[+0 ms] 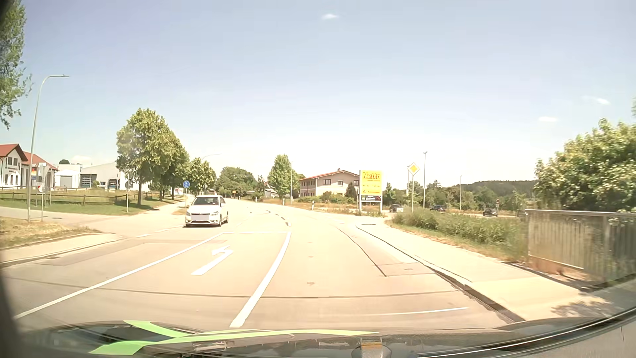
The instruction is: Follow the waypoints while adhering to traffic rules and regulations
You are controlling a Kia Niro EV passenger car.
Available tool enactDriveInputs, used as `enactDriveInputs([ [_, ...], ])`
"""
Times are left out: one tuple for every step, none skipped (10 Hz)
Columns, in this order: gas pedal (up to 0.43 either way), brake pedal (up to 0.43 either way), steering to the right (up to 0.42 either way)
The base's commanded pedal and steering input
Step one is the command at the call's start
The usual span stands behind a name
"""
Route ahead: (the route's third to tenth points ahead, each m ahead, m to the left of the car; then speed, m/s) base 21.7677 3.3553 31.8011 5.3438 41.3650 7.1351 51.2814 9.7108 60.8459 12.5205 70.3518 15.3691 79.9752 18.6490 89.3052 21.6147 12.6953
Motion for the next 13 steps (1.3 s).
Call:
enactDriveInputs([
  [0.150, 0.000, -0.040],
  [0.150, 0.000, -0.038],
  [0.157, 0.000, -0.038],
  [0.157, 0.000, -0.037],
  [0.169, 0.000, -0.037],
  [0.177, 0.000, -0.037],
  [0.177, 0.000, -0.037],
  [0.177, 0.000, -0.037],
  [0.177, 0.000, -0.035],
  [0.177, 0.000, -0.033],
  [0.177, 0.000, -0.031],
  [0.197, 0.000, -0.030],
  [0.197, 0.000, -0.030],
])
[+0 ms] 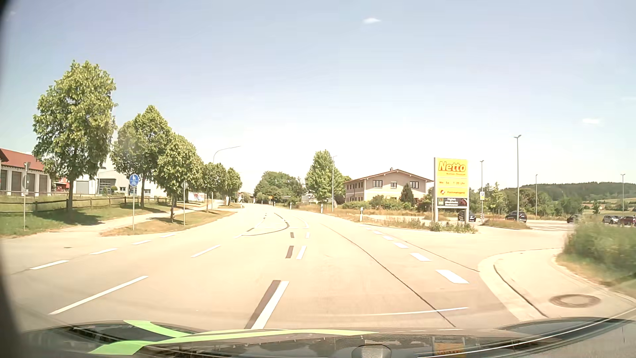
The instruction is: Follow the waypoints while adhering to traffic rules and regulations
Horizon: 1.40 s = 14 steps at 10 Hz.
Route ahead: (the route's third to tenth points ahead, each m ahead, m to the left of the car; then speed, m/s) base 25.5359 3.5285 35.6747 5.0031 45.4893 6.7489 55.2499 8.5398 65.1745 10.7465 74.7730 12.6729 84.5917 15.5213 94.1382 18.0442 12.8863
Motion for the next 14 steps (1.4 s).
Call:
enactDriveInputs([
  [0.197, 0.000, -0.029],
  [0.197, 0.000, -0.027],
  [0.197, 0.000, -0.025],
  [0.197, 0.000, -0.024],
  [0.197, 0.000, -0.023],
  [0.197, 0.000, -0.023],
  [0.197, 0.000, -0.023],
  [0.209, 0.000, -0.023],
  [0.209, 0.000, -0.023],
  [0.209, 0.000, -0.023],
  [0.209, 0.000, -0.023],
  [0.209, 0.000, -0.023],
  [0.209, 0.000, -0.023],
  [0.209, 0.000, -0.023],
])
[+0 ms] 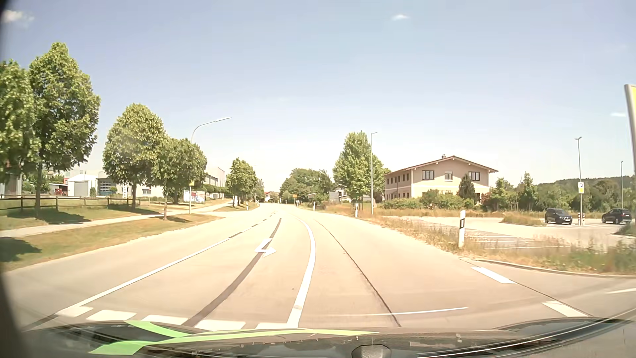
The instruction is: Follow the waypoints while adhering to traffic rules and regulations
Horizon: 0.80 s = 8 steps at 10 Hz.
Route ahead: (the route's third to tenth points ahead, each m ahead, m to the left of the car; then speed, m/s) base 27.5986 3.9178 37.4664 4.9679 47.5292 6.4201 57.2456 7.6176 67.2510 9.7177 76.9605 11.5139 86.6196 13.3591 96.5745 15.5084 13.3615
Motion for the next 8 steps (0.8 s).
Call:
enactDriveInputs([
  [0.209, 0.000, -0.023],
  [0.209, 0.000, -0.023],
  [0.209, 0.000, -0.023],
  [0.209, 0.000, -0.023],
  [0.209, 0.000, -0.023],
  [0.209, 0.000, -0.023],
  [0.209, 0.000, -0.023],
  [0.209, 0.000, -0.023],
])
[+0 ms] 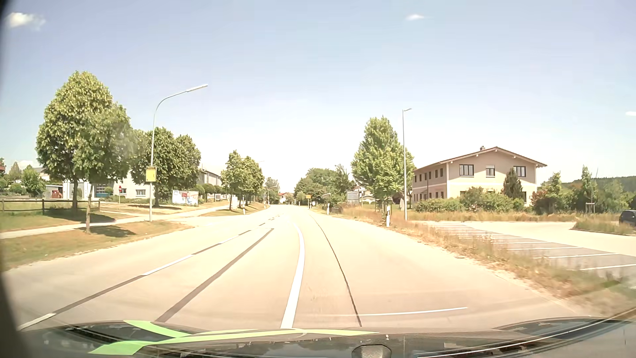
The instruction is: Follow the waypoints while adhering to traffic rules and regulations
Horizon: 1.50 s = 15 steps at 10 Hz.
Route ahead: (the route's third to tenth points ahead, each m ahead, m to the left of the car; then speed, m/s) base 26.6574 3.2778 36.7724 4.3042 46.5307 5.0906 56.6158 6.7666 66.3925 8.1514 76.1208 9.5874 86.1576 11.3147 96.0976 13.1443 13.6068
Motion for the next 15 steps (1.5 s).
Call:
enactDriveInputs([
  [0.209, 0.000, -0.023],
  [0.209, 0.000, -0.023],
  [0.209, 0.000, -0.024],
  [0.209, 0.000, -0.026],
  [0.209, 0.000, -0.029],
  [0.209, 0.000, -0.030],
  [0.209, 0.000, -0.030],
  [0.209, 0.000, -0.029],
  [0.209, 0.000, -0.026],
  [0.209, 0.000, -0.021],
  [0.209, 0.000, -0.021],
  [0.209, 0.000, -0.021],
  [0.209, 0.000, -0.021],
  [0.209, 0.000, -0.021],
  [0.189, 0.000, -0.021],
])
